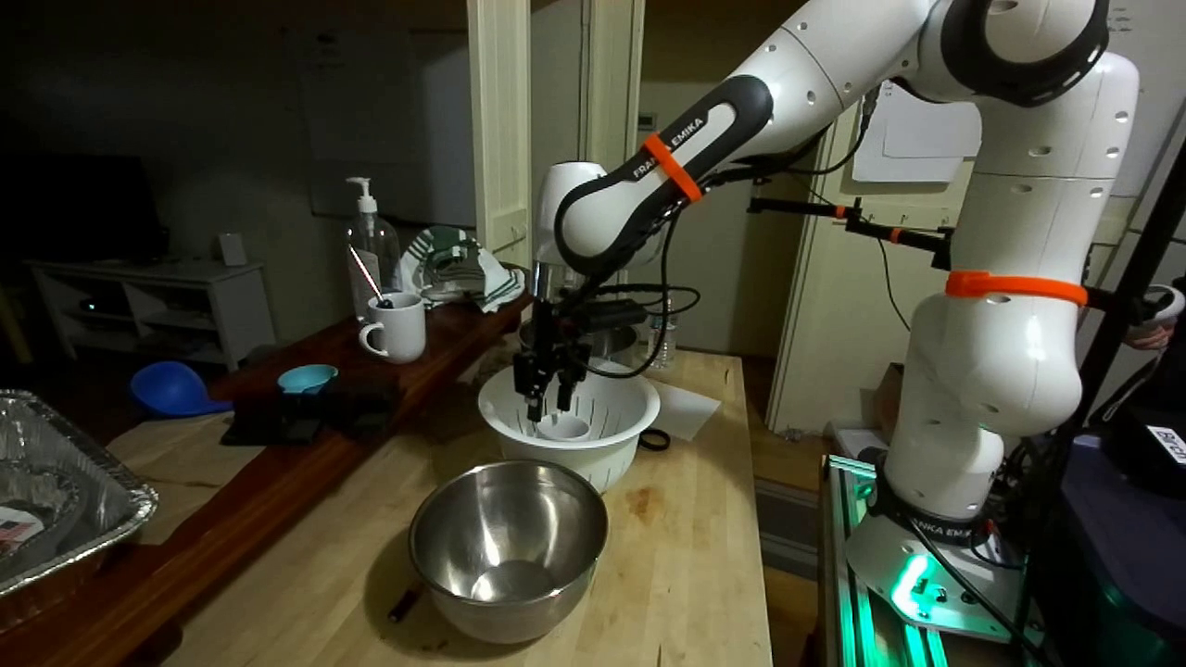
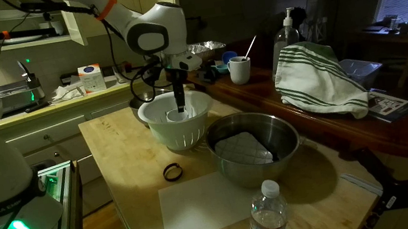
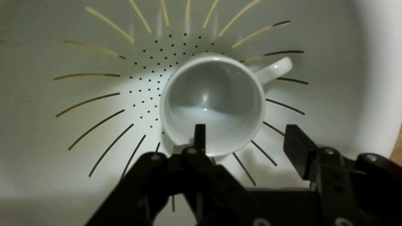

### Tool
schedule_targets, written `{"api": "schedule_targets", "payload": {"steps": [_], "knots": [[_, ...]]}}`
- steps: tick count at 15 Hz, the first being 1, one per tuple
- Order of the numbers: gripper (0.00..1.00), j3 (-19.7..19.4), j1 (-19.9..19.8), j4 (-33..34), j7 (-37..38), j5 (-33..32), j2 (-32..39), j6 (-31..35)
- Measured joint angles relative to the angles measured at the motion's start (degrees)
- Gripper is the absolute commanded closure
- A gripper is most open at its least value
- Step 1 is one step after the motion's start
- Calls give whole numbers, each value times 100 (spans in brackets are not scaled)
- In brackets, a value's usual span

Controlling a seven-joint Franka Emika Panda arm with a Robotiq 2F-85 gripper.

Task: Remove the bottle and the cup from the bowl and put them on the table

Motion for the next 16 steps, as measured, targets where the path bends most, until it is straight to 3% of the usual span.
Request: {"api": "schedule_targets", "payload": {"steps": [2,4,5,6,8,9,11,16], "knots": [[33,76,71,67,-38,66,79,0],[43,136,111,127,-85,148,155,0],[49,152,114,145,-90,186,200,-1],[63,153,114,151,-95,229,246,-1],[64,135,106,149,-96,326,336,-2],[81,122,99,145,-97,373,376,-2],[98,102,79,137,-97,449,440,-2],[97,45,53,142,-96,484,467,-19]]}}
